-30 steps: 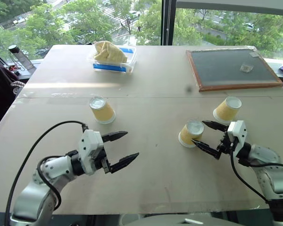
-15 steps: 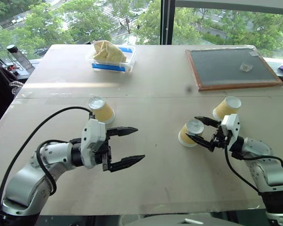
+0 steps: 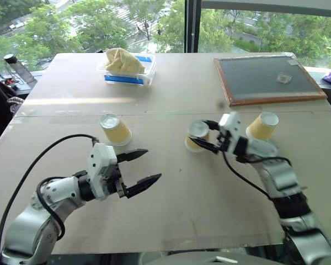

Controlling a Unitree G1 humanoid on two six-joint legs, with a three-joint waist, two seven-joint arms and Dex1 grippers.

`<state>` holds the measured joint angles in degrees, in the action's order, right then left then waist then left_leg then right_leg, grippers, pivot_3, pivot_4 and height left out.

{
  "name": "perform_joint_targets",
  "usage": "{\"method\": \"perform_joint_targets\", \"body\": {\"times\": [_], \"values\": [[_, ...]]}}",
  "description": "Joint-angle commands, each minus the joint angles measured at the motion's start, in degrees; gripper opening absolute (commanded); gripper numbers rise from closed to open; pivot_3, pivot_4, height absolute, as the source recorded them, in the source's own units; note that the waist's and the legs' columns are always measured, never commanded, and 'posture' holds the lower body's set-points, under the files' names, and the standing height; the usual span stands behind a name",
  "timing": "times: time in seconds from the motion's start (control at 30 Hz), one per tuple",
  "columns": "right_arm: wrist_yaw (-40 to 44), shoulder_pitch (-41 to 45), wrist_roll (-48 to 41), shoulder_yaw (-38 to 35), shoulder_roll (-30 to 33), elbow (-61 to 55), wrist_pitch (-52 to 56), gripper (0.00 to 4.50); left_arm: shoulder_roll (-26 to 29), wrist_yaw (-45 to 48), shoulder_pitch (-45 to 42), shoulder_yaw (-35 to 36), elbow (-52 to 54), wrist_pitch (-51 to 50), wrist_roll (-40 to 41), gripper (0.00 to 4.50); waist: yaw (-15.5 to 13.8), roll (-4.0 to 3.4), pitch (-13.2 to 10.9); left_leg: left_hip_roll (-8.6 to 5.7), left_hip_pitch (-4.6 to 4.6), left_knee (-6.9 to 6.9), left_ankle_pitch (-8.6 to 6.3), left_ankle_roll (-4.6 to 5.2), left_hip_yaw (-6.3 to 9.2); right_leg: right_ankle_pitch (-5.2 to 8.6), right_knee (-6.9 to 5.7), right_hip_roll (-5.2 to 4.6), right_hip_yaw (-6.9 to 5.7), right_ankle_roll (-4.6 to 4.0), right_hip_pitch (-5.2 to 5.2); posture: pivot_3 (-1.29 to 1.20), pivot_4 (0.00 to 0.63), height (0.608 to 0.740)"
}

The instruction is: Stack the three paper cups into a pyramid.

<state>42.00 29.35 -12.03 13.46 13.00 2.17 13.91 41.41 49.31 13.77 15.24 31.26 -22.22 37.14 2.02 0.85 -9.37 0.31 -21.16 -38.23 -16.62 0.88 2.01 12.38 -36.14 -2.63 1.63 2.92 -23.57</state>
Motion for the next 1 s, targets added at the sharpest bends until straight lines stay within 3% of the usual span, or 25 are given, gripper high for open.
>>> {"method": "perform_joint_targets", "body": {"times": [0.03,0.17,0.23,0.33,0.5,0.73,1.0], "values": [[-4.4,7.6,3.8,1.7,-4.8,8.3,0.0,2.24,-1.8,-4.7,-0.5,3.1,-0.3,1.2,-2.0,4.50,0.0,0.05,0.0,-0.01,-0.01,0.00,0.01,-0.02,0.02,0.00,-0.03,-0.01,-0.01,-0.01,-0.01,0.00,0.150,0.740],[-4.8,12.3,3.8,0.8,-8.5,15.4,0.2,2.24,-2.9,-6.0,-0.5,3.3,0.0,1.0,-2.4,4.50,-0.4,0.05,0.0,-0.02,-0.12,0.00,0.02,-0.05,0.14,-0.01,-0.01,-0.15,-0.09,0.00,-0.03,0.00,0.150,0.740],[-2.8,12.8,3.3,0.9,-8.6,16.6,1.0,3.26,-3.1,-6.2,-0.3,3.2,0.4,0.9,-2.3,4.50,-0.4,0.05,0.0,-0.04,-0.17,0.02,0.02,-0.07,0.12,-0.01,0.05,-0.21,-0.09,0.01,-0.07,0.00,0.150,0.740],[-0.4,11.4,1.5,0.2,-7.9,14.5,2.8,4.42,-3.5,-6.2,-0.1,3.0,0.7,0.9,-2.1,4.50,-0.3,0.05,0.0,-0.05,-0.45,0.01,0.14,-0.27,0.13,-0.02,0.12,-0.23,-0.12,0.03,-0.29,0.00,0.150,0.740],[0.5,8.0,-1.2,-2.3,-5.6,6.9,5.7,4.42,-3.4,-5.9,-0.8,3.0,1.2,0.6,-1.3,4.50,-0.2,0.02,0.0,-0.04,-0.59,0.03,0.14,-0.27,0.23,-0.03,0.12,-0.24,-0.25,0.03,-0.40,0.00,0.150,0.740],[0.9,-3.0,-4.1,-7.1,4.7,-11.0,11.0,4.42,-2.2,-5.1,-8.8,-0.6,0.2,-2.2,-0.4,4.50,-0.9,0.03,0.0,-0.16,-0.56,-0.04,0.01,-0.04,0.31,-0.03,0.04,-0.24,-0.35,0.03,-0.33,0.00,0.150,0.740],[-13.6,-18.6,-0.4,-30.0,13.2,-24.5,6.4,4.42,-3.9,-3.4,-26.7,-13.8,-3.0,-7.2,-1.7,4.50,-1.8,0.05,0.0,-0.27,-0.61,-0.14,0.02,-0.04,0.08,-0.03,0.02,-0.23,-0.36,0.05,-0.26,0.00,0.150,0.740]]}}
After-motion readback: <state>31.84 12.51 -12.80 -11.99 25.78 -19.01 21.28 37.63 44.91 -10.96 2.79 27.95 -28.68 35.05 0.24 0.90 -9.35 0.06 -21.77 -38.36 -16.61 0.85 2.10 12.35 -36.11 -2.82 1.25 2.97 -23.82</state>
